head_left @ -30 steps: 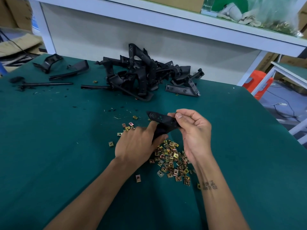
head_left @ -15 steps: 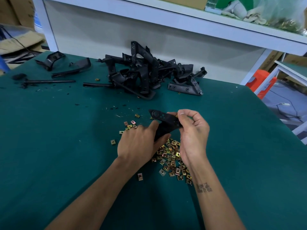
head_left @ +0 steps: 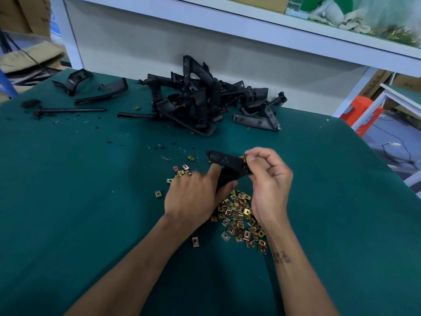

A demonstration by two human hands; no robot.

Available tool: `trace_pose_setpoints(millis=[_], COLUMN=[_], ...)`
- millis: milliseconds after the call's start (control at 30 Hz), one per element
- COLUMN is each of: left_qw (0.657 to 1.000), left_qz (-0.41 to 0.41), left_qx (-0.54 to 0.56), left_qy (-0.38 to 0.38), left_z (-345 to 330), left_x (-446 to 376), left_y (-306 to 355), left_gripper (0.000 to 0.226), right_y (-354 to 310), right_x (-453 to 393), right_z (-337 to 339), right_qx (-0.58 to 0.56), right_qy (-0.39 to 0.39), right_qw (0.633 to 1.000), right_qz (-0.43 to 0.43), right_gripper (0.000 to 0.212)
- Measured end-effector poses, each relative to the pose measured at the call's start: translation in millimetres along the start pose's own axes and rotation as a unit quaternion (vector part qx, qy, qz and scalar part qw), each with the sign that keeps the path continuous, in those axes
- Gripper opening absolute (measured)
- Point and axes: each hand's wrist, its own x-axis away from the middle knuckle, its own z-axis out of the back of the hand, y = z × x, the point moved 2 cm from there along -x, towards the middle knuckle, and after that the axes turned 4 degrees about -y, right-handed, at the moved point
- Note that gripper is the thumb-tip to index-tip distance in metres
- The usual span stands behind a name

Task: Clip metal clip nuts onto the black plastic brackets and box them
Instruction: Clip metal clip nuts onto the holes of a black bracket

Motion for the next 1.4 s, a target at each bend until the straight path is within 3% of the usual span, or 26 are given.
trace_pose_setpoints(millis=[200, 367, 600, 867, 1000, 1100, 1167, 1233, 1300, 1400], left_qw=[1.0, 1.0, 0.997, 0.997, 0.984, 0.954, 0.948, 0.955, 0.962, 0.961], left_qz=[-0.004, 0.007, 0.011, 0.012, 0.068, 0.147, 0.149, 0.134, 0.126, 0.132], left_qx=[-0.003, 0.027, 0.064, 0.066, 0.165, 0.258, 0.28, 0.261, 0.24, 0.244], left_qy=[0.005, 0.014, 0.027, 0.032, 0.029, 0.031, 0.044, 0.037, 0.024, 0.016], left_z=[-0.4, -0.3, -0.1, -1.1, -3.5, -6.9, -6.0, -3.5, -3.3, -4.2], left_x=[0.1, -0.8, -1.0, -0.5, -4.7, -8.5, -8.4, -7.1, -6.6, -7.7], left_y=[0.5, 0.6, -1.4, -2.1, -11.1, -27.5, -32.4, -30.4, -27.5, -28.3], left_gripper=[0.066, 0.067, 0.071, 0.06, 0.052, 0.058, 0.06, 0.059, 0.058, 0.057], right_y=[6.1, 10.6, 13.0, 9.9, 8.9, 8.5, 8.3, 11.3, 16.0, 18.9], right_x=[0.3, 7.8, 10.3, -3.1, 0.1, 0.2, -2.9, -4.7, -2.5, 1.8], right_z=[3.3, -8.4, -16.2, -5.2, -6.5, -0.9, 10.3, 18.2, 16.6, 4.5], right_qx=[-0.006, -0.003, -0.012, 0.013, -0.013, 0.05, 0.212, 0.383, 0.441, 0.469], right_qy=[0.001, 0.051, 0.114, 0.012, -0.073, -0.021, -0.033, -0.127, -0.201, -0.227], right_qw=[1.0, 0.998, 0.992, 1.0, 0.997, 0.999, 0.977, 0.915, 0.874, 0.853], right_qz=[0.006, 0.031, 0.046, 0.005, 0.021, 0.008, 0.001, -0.011, -0.037, -0.044], right_gripper=[0.012, 0.005, 0.026, 0.027, 0.029, 0.034, 0.021, 0.015, 0.015, 0.008])
